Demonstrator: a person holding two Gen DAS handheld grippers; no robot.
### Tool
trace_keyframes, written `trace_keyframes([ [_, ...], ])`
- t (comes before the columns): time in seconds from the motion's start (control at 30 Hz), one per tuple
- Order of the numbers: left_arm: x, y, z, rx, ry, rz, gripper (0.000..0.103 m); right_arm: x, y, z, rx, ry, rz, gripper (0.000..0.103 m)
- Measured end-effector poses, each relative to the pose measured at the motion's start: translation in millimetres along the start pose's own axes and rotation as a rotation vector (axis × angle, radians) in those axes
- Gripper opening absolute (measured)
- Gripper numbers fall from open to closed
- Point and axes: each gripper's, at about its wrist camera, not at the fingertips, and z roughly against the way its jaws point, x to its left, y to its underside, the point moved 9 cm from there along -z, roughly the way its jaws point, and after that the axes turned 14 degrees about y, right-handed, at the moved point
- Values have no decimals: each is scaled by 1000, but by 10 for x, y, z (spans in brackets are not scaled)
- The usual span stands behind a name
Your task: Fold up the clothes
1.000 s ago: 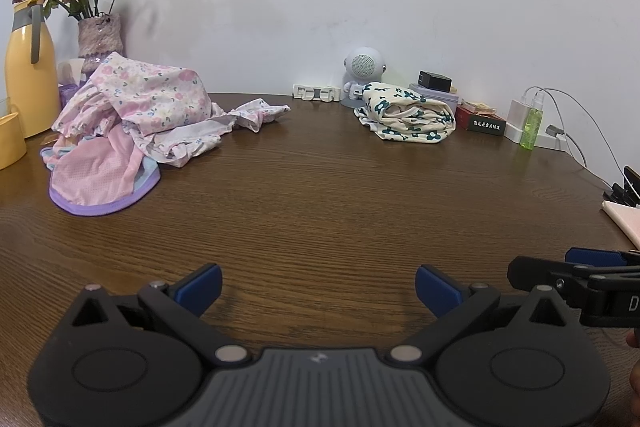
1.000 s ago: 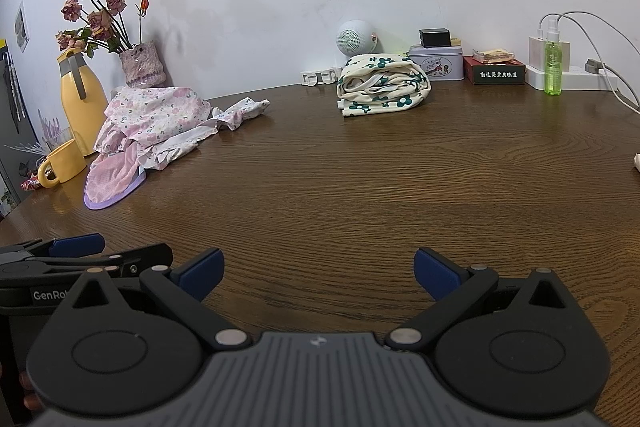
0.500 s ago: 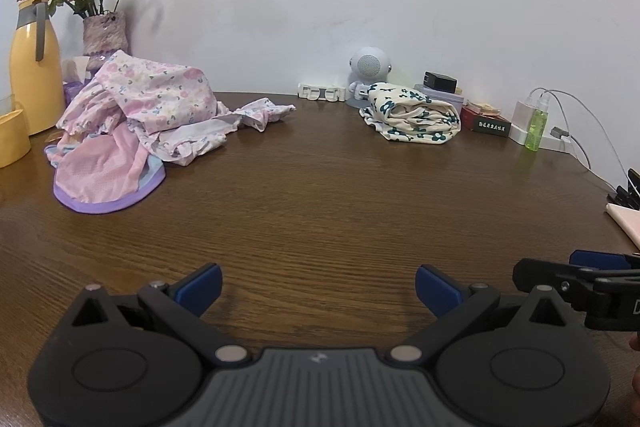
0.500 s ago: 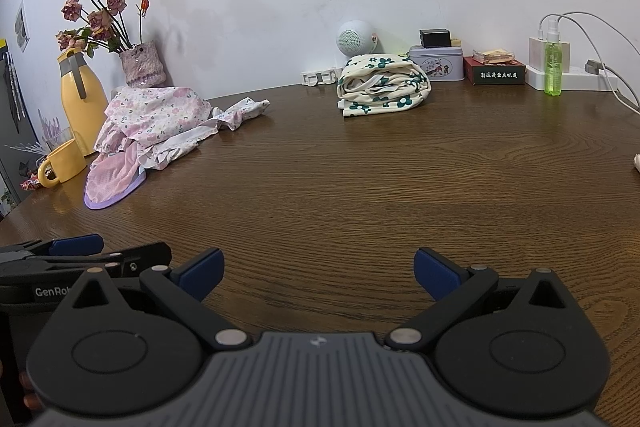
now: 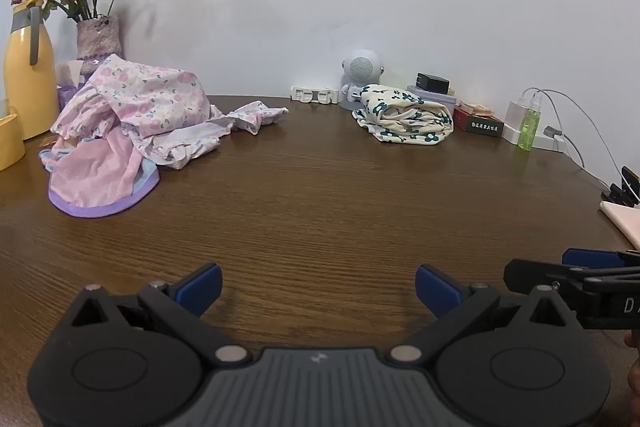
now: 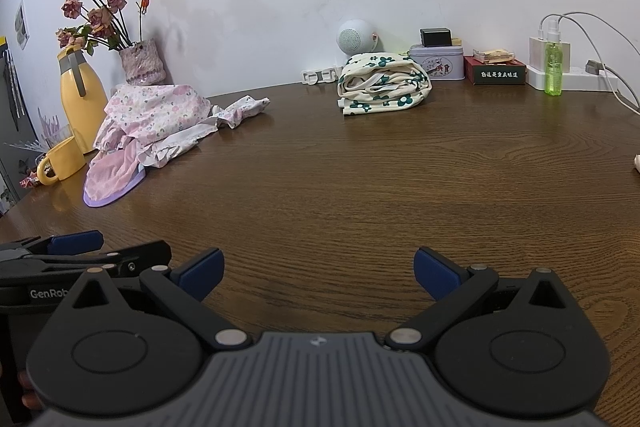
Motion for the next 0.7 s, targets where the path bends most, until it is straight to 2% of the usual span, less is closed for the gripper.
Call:
trace_keyframes([
  [0.13, 14, -6, 7, -2, 1, 4, 103, 20, -6, 7, -9, 0, 10, 103],
  [0.33, 278, -99, 19, -4, -36, 29, 103, 128, -39, -12, -17, -24, 39, 103],
  [0.47, 457, -162, 27, -6, -62, 46, 103, 250, -172, -38, -61, -38, 87, 103],
  [0.7, 1345, -532, 121, -52, -209, 76, 103, 749, -683, -226, -160, -88, 216, 103],
])
